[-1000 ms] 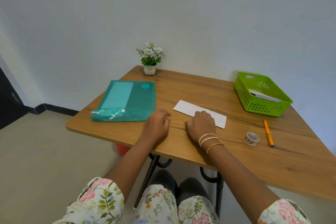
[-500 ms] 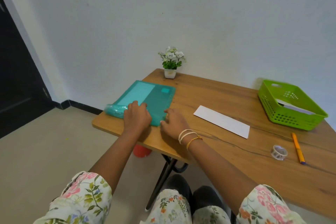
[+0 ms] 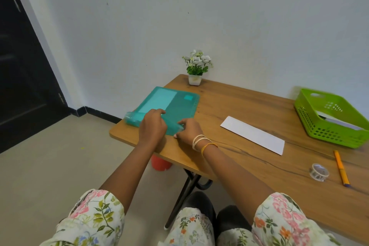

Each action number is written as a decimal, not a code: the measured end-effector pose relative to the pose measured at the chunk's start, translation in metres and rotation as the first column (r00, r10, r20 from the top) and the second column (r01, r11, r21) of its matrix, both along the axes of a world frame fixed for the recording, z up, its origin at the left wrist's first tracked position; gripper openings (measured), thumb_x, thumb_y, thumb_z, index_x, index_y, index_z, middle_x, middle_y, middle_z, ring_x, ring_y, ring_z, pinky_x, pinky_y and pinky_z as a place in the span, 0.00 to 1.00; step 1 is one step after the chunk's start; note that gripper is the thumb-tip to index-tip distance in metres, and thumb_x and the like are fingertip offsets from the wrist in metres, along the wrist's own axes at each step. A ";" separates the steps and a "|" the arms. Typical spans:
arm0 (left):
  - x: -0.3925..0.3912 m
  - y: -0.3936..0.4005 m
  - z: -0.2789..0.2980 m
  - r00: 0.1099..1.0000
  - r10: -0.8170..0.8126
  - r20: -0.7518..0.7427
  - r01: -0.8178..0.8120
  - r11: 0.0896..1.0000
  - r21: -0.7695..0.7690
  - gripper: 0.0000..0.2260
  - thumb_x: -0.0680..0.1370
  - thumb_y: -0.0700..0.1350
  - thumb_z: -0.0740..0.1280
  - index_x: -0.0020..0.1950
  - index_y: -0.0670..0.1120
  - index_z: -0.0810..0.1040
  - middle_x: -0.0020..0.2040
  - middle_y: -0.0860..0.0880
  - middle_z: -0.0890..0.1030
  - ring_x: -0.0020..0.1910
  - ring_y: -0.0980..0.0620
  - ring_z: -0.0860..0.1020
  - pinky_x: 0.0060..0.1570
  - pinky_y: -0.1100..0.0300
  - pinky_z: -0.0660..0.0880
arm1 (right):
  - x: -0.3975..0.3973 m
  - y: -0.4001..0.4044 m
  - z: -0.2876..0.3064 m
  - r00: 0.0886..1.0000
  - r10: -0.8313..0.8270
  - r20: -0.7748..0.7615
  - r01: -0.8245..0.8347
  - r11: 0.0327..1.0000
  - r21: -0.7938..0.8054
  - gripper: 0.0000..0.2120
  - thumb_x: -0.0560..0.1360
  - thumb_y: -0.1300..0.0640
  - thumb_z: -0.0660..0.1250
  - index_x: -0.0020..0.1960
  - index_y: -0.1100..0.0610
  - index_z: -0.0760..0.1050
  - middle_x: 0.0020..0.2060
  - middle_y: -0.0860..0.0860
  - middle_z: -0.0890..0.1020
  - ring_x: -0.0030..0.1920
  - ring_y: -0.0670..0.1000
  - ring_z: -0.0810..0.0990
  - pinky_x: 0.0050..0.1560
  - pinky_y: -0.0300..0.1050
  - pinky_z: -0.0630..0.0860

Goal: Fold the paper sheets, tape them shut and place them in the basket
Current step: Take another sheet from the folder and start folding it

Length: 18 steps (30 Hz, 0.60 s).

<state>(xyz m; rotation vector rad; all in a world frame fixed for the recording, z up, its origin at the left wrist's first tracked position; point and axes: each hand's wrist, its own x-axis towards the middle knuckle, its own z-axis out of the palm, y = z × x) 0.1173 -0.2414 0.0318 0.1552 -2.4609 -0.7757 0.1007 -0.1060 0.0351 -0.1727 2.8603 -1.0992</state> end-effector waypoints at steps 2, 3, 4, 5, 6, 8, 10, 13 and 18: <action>-0.002 -0.003 0.004 0.998 0.000 -0.067 -0.003 0.999 -0.037 0.13 0.77 0.36 0.60 0.58 0.43 0.80 0.53 0.44 0.81 0.52 0.44 0.78 0.56 0.46 0.74 | -0.003 0.017 0.001 1.000 -0.031 0.003 0.031 1.000 0.004 0.29 0.66 0.59 0.77 0.65 0.57 0.74 0.62 0.55 0.78 0.61 0.55 0.76 0.64 0.47 0.73; -0.003 -0.004 0.005 0.996 0.014 -0.088 -0.019 0.998 -0.053 0.13 0.77 0.36 0.60 0.57 0.43 0.81 0.52 0.44 0.82 0.51 0.44 0.78 0.59 0.45 0.72 | -0.004 0.028 0.003 0.999 -0.041 0.002 0.041 0.999 0.018 0.29 0.66 0.59 0.77 0.65 0.56 0.74 0.62 0.55 0.78 0.61 0.55 0.76 0.64 0.47 0.73; -0.005 -0.006 0.006 0.995 0.027 -0.100 -0.033 0.998 -0.060 0.13 0.77 0.36 0.60 0.56 0.43 0.81 0.51 0.44 0.82 0.50 0.45 0.78 0.61 0.44 0.70 | -0.005 0.039 0.004 0.999 -0.050 -0.002 0.050 0.998 0.037 0.29 0.66 0.60 0.77 0.65 0.56 0.73 0.62 0.55 0.77 0.61 0.55 0.76 0.63 0.46 0.72; -0.006 -0.007 0.006 0.995 0.023 -0.096 -0.028 0.998 -0.052 0.13 0.78 0.36 0.60 0.57 0.44 0.81 0.51 0.45 0.82 0.50 0.45 0.78 0.61 0.44 0.71 | -0.005 0.051 0.006 0.998 -0.059 -0.009 0.060 0.996 0.059 0.29 0.67 0.60 0.77 0.65 0.55 0.73 0.62 0.55 0.77 0.61 0.55 0.76 0.62 0.46 0.72; -0.007 -0.006 0.007 0.997 0.000 -0.076 -0.002 1.000 -0.027 0.13 0.79 0.37 0.60 0.58 0.44 0.80 0.52 0.45 0.82 0.50 0.46 0.78 0.57 0.45 0.74 | -0.006 0.064 0.008 0.997 -0.069 -0.019 0.070 0.994 0.080 0.27 0.67 0.61 0.76 0.64 0.54 0.73 0.61 0.55 0.77 0.60 0.55 0.76 0.62 0.47 0.73; -0.010 -0.003 0.005 0.997 -0.079 0.002 0.079 0.996 0.046 0.12 0.80 0.40 0.59 0.62 0.45 0.78 0.52 0.45 0.82 0.49 0.48 0.79 0.49 0.50 0.78 | -0.006 0.089 0.010 0.995 -0.093 -0.036 0.097 0.989 0.113 0.23 0.67 0.62 0.75 0.61 0.53 0.74 0.58 0.55 0.79 0.57 0.55 0.78 0.59 0.48 0.75; -0.013 0.001 0.004 0.987 -0.144 0.064 0.136 0.983 0.124 0.12 0.81 0.41 0.61 0.62 0.46 0.77 0.51 0.46 0.83 0.48 0.49 0.81 0.49 0.51 0.79 | -0.004 0.110 0.010 0.991 -0.115 -0.067 0.124 0.981 0.149 0.19 0.68 0.63 0.72 0.57 0.52 0.76 0.54 0.54 0.81 0.54 0.56 0.79 0.56 0.46 0.76; -0.018 0.009 0.002 0.959 -0.257 0.122 0.231 0.954 0.189 0.11 0.77 0.42 0.68 0.60 0.48 0.80 0.52 0.46 0.84 0.51 0.50 0.81 0.54 0.55 0.77 | 0.000 0.127 0.011 0.984 -0.114 -0.139 0.140 0.971 0.194 0.13 0.68 0.64 0.67 0.51 0.52 0.77 0.49 0.54 0.81 0.51 0.57 0.79 0.51 0.46 0.76; -0.016 0.015 -0.007 0.845 -0.392 0.364 0.392 0.917 0.077 0.22 0.69 0.50 0.77 0.62 0.53 0.79 0.65 0.50 0.77 0.65 0.50 0.73 0.62 0.56 0.69 | 0.005 0.134 0.016 0.991 0.030 -0.133 0.019 0.935 0.354 0.15 0.66 0.64 0.66 0.49 0.49 0.79 0.49 0.52 0.80 0.51 0.56 0.79 0.50 0.42 0.74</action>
